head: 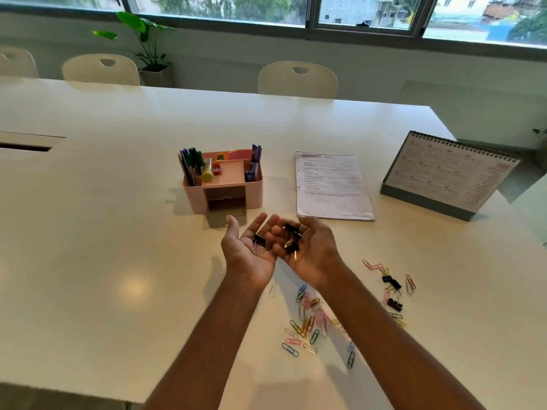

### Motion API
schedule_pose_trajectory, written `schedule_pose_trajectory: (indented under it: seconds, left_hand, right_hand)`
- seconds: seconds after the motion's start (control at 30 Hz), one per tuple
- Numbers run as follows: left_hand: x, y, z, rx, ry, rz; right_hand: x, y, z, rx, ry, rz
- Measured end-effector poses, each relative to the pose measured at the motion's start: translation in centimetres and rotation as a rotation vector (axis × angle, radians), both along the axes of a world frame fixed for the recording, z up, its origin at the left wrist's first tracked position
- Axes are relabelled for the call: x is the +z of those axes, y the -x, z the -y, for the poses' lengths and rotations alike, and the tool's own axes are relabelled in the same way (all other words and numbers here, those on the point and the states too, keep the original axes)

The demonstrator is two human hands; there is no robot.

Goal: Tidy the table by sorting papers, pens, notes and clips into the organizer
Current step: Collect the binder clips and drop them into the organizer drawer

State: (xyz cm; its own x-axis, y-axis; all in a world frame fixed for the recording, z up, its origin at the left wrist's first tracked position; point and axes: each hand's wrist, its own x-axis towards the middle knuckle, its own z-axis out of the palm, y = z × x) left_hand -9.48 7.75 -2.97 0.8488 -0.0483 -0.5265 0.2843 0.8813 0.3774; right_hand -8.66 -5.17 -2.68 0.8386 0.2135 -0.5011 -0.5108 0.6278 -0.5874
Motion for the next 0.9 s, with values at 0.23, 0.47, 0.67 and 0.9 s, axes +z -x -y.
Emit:
schedule_pose_trajectory:
  seconds: [0.23, 0.47, 0.67, 0.9]
  left_hand:
    - [1.7, -1.7, -2.4, 0.238, -0.019, -0.010]
    - [3.5, -5.2, -6.2, 0.270, 0.006, 0.008]
    - [3.0, -6.2, -7.5, 0.238, 0.046, 0.022]
    - [2.7, -6.0, -7.7, 0.290, 0.065, 0.016]
  right_hand:
    - [1.2, -1.5, -6.9, -0.140, -0.166, -0.042]
    - [2.8, -5.8, -10.5, -0.149, -0.246, -0.084]
    - [2.3, -7.1, -11.7, -0.130, -0.283, -0.085]
    - [2.2, -7.2, -12.3, -0.230, -0.296, -0.121]
